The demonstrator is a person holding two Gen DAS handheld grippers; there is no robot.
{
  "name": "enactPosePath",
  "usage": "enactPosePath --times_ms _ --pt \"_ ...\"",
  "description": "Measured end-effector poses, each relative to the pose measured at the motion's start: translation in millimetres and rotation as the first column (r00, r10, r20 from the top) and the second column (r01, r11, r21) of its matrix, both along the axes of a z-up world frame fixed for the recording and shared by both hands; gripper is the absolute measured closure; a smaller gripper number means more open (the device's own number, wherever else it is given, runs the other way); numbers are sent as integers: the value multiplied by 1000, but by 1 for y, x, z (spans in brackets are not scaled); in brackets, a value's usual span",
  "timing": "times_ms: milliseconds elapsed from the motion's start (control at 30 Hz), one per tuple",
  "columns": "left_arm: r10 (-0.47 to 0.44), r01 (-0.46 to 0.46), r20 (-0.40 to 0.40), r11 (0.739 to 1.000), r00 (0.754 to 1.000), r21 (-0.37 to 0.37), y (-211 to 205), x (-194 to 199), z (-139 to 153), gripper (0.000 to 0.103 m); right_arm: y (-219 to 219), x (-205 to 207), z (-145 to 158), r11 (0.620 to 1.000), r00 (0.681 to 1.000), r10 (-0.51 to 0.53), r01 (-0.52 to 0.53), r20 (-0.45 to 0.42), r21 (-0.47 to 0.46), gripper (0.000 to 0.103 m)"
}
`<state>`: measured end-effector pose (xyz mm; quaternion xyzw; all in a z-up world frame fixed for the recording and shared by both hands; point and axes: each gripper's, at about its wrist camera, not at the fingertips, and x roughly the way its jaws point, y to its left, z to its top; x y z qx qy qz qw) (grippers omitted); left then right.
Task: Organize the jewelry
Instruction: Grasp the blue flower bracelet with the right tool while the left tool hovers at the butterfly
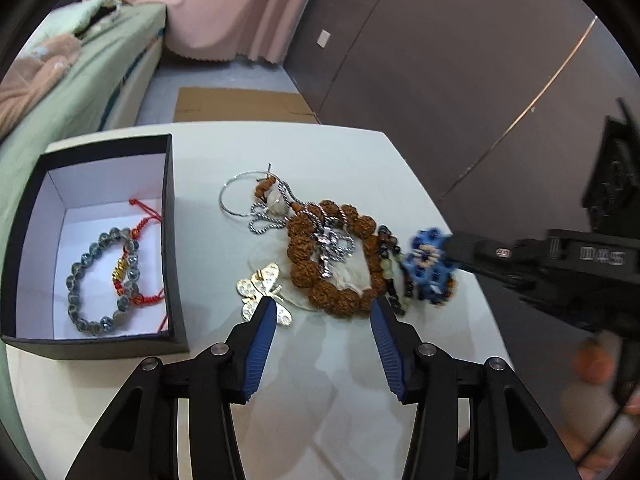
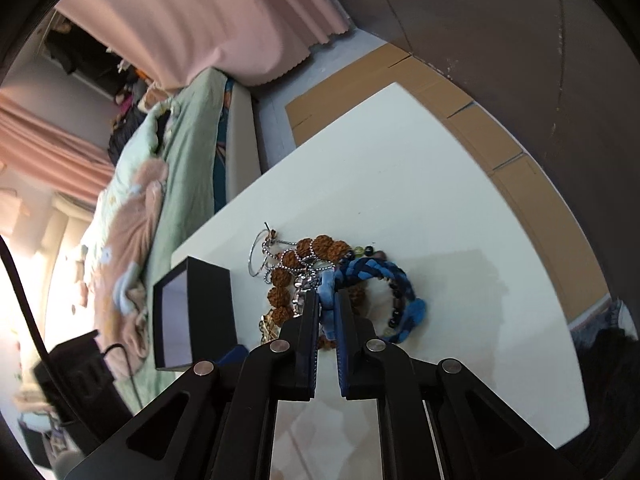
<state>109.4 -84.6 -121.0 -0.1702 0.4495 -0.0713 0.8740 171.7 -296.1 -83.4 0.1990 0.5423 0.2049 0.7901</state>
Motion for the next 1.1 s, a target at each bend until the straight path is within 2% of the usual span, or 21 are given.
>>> enactPosePath --times_ms 100,233,333,533,667,733,800,933,1100 --pt "33 -35 26 997 999 67 -2 1 -3 53 -5 -4 5 1000 1000 3 -3 8 7 94" --pt "29 -26 -30 993 999 117 -8 6 -20 53 -7 -2 6 1000 1000 4 -4 8 13 94" --pt "33 -30 -14 980 999 197 -13 7 -21 53 -9 -1 5 1000 1000 -1 1 -2 10 94" --pt "12 -12 1 969 1000 245 -16 6 -24 51 -11 1 4 1000 1000 -3 3 -11 7 94" --pt "-22 21 1 960 1000 280 -20 7 -26 54 -11 2 1 1000 1000 -2 2 -19 2 94" --pt "-22 19 7 958 1000 286 -18 6 -26 57 -9 3 0 1000 1000 -3 3 -22 -1 94" --pt "0 -1 4 954 1000 300 -15 4 -25 71 -10 2 -1 1000 1000 -1 1 -22 -1 94" --pt "12 -7 -17 972 1000 233 -4 5 -22 70 -6 2 -1 1000 1000 7 -7 -19 -7 94" --pt "29 -23 -27 982 999 190 4 2 -17 71 -4 -1 -1 1000 1000 13 -13 -20 -13 94"
